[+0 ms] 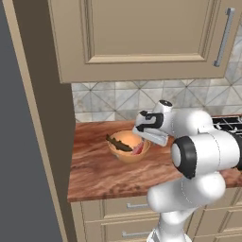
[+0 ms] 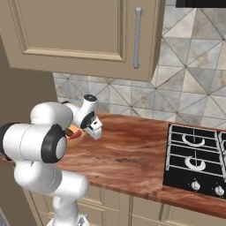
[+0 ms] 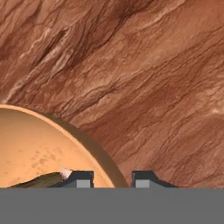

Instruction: Place the bowl with the avocado and lemon on the second highest shelf of the fridge. Place the bowl with the fish and steak on the top shelf of the fridge.

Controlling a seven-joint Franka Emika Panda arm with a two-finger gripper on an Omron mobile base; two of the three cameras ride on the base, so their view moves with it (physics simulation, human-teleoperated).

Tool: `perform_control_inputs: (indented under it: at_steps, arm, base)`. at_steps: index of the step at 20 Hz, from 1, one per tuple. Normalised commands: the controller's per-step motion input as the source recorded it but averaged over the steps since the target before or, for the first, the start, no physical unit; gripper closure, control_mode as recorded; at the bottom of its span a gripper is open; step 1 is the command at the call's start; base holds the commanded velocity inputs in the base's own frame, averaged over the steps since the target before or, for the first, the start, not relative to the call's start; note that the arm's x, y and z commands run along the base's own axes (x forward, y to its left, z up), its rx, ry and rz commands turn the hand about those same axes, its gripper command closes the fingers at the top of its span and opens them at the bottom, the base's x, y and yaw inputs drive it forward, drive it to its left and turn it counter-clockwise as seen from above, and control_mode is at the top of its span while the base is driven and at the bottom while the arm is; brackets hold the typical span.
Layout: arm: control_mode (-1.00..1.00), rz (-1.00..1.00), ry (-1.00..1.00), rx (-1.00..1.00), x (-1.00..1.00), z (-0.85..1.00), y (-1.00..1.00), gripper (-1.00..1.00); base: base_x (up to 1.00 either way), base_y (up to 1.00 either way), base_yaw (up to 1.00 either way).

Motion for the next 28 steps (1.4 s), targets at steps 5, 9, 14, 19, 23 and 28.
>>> perform_control_inputs:
  at_steps: [5, 9, 14, 19, 23, 28]
  arm:
    - [-1.0, -0.03, -0.01, 0.0, -0.8, 0.35, 0.0, 1.0]
    - [-1.0, -0.04, -0.02, 0.0, -1.0, 0.96, -0.07, 1.0]
    - [-1.0, -0.02, -0.02, 0.0, -1.0, 0.98, -0.4, 1.0]
    - [-1.0, 0.0, -0.02, -0.02, -1.0, 0.87, -0.41, 1.0]
    - [-1.0, -0.01, -0.04, -0.07, -1.0, 0.75, -0.1, 1.0]
    - [-1.0, -0.04, -0.03, 0.02, -0.87, 0.31, -0.32, 1.0]
  base:
    - [0.0, 0.0, 0.0]
    - [0.0, 0.0, 0.0]
    - [0.0, 0.0, 0.0]
    - [0.0, 0.0, 0.0]
    - [0.0, 0.0, 0.0]
    - [0.0, 0.0, 0.0]
